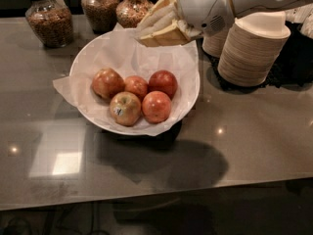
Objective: Pick apple from white bowl
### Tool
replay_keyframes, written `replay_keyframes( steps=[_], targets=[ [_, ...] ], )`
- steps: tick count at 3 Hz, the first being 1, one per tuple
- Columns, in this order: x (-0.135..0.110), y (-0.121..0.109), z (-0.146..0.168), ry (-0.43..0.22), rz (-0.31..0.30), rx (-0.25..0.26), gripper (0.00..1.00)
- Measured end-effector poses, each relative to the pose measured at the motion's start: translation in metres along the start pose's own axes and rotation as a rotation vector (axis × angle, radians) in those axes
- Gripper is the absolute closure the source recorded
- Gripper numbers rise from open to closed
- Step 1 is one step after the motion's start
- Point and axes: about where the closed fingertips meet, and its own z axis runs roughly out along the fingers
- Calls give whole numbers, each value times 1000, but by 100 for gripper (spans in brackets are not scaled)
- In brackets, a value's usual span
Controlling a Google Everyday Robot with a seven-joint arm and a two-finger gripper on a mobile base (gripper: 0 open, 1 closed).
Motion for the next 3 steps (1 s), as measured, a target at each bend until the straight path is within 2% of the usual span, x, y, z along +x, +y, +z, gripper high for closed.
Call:
replay_keyframes(
  steps=[1,2,3],
  targets=[
    [19,2,42,-46,33,-41,12],
    [22,2,44,-48,38,-42,0],
    [17,0,53,-55,26,-35,0]
  ],
)
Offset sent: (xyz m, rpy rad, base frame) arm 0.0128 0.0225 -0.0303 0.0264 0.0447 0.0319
